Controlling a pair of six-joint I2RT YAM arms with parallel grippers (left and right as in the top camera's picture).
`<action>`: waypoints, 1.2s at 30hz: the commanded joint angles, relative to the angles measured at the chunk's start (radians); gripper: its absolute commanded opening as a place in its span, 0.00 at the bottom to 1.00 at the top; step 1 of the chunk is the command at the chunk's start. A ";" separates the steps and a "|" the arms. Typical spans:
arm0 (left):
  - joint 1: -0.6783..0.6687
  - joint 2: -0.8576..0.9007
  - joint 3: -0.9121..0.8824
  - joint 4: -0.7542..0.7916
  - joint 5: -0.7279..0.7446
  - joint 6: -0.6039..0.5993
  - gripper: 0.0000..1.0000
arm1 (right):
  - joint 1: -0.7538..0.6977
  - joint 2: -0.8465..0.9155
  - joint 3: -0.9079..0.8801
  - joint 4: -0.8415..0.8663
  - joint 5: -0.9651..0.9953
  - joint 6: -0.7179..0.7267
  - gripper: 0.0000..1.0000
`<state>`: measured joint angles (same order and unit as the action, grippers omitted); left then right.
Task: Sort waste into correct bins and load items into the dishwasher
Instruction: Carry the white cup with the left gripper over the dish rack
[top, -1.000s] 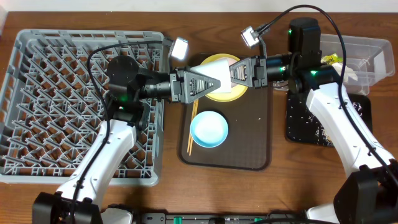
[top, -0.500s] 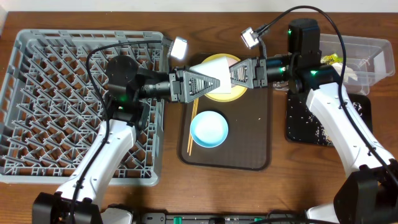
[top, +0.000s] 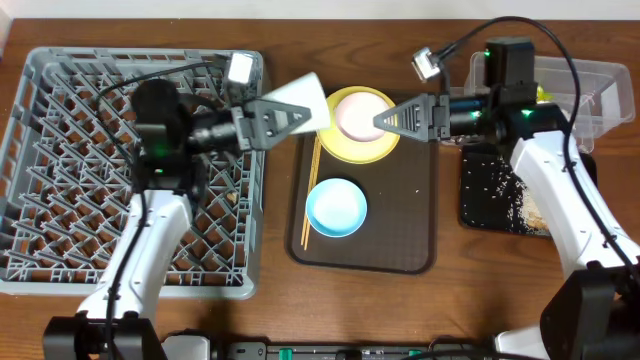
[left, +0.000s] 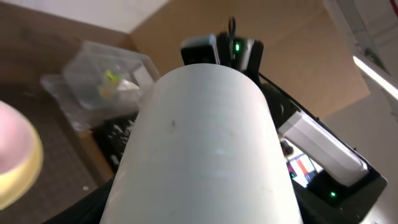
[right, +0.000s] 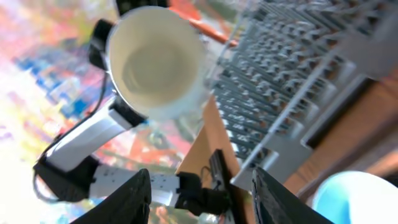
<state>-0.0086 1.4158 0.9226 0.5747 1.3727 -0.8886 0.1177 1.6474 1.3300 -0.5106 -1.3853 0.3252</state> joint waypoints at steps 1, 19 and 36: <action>0.057 -0.007 0.013 -0.026 0.031 0.070 0.19 | -0.014 -0.005 0.010 -0.062 0.130 -0.105 0.45; 0.264 -0.007 0.013 -0.122 -0.174 0.134 0.06 | 0.021 -0.005 0.010 -0.372 0.506 -0.305 0.35; 0.269 -0.008 0.018 -0.479 -0.590 0.380 0.06 | 0.021 -0.005 0.010 -0.385 0.580 -0.312 0.33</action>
<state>0.2546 1.4158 0.9226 0.1261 0.8642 -0.5999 0.1242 1.6474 1.3304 -0.8886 -0.8532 0.0368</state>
